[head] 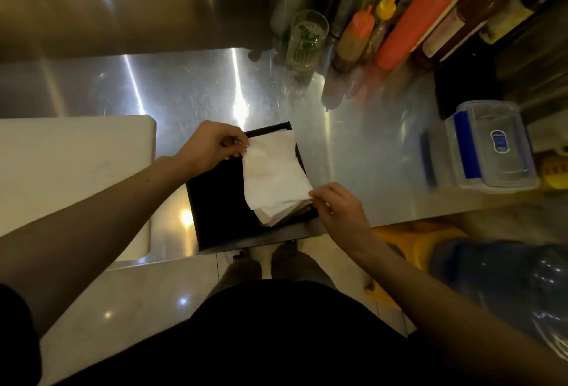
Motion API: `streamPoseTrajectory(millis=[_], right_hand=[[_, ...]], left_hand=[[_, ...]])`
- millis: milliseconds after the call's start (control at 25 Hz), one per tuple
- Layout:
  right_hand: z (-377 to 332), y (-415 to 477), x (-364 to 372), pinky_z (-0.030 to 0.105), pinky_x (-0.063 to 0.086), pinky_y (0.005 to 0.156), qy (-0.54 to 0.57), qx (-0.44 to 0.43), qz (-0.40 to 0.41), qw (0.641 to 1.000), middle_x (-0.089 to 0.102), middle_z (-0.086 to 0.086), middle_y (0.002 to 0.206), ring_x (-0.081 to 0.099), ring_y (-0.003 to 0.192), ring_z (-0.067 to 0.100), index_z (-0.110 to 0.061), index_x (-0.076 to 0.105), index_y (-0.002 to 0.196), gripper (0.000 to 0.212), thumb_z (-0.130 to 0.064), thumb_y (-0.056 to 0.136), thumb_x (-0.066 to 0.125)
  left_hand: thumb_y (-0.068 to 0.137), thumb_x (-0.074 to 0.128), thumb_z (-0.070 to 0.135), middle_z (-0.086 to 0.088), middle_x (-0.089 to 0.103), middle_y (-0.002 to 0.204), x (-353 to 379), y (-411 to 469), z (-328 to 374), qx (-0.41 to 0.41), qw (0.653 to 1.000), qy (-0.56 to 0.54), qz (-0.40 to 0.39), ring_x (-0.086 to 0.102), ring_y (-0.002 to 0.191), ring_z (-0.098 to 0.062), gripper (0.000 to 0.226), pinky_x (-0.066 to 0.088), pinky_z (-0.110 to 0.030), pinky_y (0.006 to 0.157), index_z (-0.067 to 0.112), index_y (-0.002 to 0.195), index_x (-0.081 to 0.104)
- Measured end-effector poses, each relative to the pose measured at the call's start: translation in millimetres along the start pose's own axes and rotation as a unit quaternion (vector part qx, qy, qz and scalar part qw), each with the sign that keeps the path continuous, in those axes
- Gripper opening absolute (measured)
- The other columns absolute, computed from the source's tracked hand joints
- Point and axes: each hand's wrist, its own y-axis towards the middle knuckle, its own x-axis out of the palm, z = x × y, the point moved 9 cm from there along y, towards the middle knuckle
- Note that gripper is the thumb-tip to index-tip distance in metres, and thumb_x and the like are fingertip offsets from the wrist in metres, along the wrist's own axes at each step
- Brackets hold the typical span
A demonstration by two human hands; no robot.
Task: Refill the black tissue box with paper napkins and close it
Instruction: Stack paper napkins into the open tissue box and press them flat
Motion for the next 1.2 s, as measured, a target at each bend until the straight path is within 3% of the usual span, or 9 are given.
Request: streamPoseTrajectory(millis=[80,320,680,920,1080,1200], right_hand=[[-1.1,0.7,3.8,0.029,0.057,0.075,-0.018,-0.006,-0.015,1.0,0.066,0.011,0.099,0.064,0.083,0.021,-0.005,0.069,0.103,0.014,-0.005,0.09,0.064],[-11.2,-1.5,11.0,0.03,0.058,0.068,-0.077,-0.066,-0.057,0.993,0.065,0.012,0.101,0.065,0.076,0.024,-0.004,0.066,0.105,0.019,-0.005,0.086,0.068],[-6.1,-8.2,5.4,0.032,0.06,0.068,-0.089,-0.091,-0.032,0.991,0.066,0.017,0.098,0.066,0.075,0.028,-0.001,0.066,0.104,0.024,-0.002,0.082,0.072],[-11.9,-1.3,8.5,0.036,0.059,0.061,-0.121,-0.094,-0.04,0.987,0.069,0.013,0.094,0.066,0.079,0.025,-0.007,0.07,0.098,0.019,-0.013,0.081,0.075],[-19.6,2.0,-10.5,0.026,0.047,0.07,-0.125,-0.088,0.02,0.988,0.066,0.01,0.1,0.059,0.089,0.022,-0.013,0.066,0.108,0.03,-0.024,0.081,0.07],[-43.3,23.4,-1.2,0.035,0.047,0.088,-0.109,-0.137,0.012,0.984,0.063,0.013,0.115,0.057,0.106,0.024,-0.011,0.06,0.121,0.034,-0.026,0.091,0.057]], left_hand=[[0.084,0.072,0.006,0.0,0.072,0.082,2.6,0.2,4.6,0.041,0.998,0.035,-0.019,0.069,0.07,-0.004,0.012,0.053,-0.012,0.074,0.012,0.095,0.073],[0.086,0.069,0.009,-0.005,0.074,0.096,-2.7,-8.0,5.7,0.076,0.99,0.114,0.018,0.068,0.086,-0.018,0.015,0.052,-0.026,0.083,0.011,0.1,0.073],[0.09,0.064,0.005,-0.014,0.072,0.1,0.5,-13.9,19.0,0.114,0.979,0.156,0.062,0.069,0.09,-0.029,0.014,0.053,-0.036,0.086,0.001,0.1,0.072],[0.092,0.06,0.01,-0.014,0.064,0.119,11.3,-19.4,19.6,0.086,0.974,0.209,0.024,0.059,0.108,-0.029,0.021,0.051,-0.042,0.09,0.006,0.11,0.07],[0.091,0.055,0.022,-0.01,0.053,0.129,0.8,-49.5,33.2,0.057,0.959,0.203,0.188,0.052,0.112,-0.027,0.03,0.04,-0.036,0.091,0.015,0.12,0.061],[0.097,0.046,0.036,-0.01,0.037,0.148,20.1,-69.5,15.1,-0.051,0.96,0.187,0.203,0.036,0.134,-0.027,0.046,0.028,-0.036,0.107,0.02,0.14,0.042]])
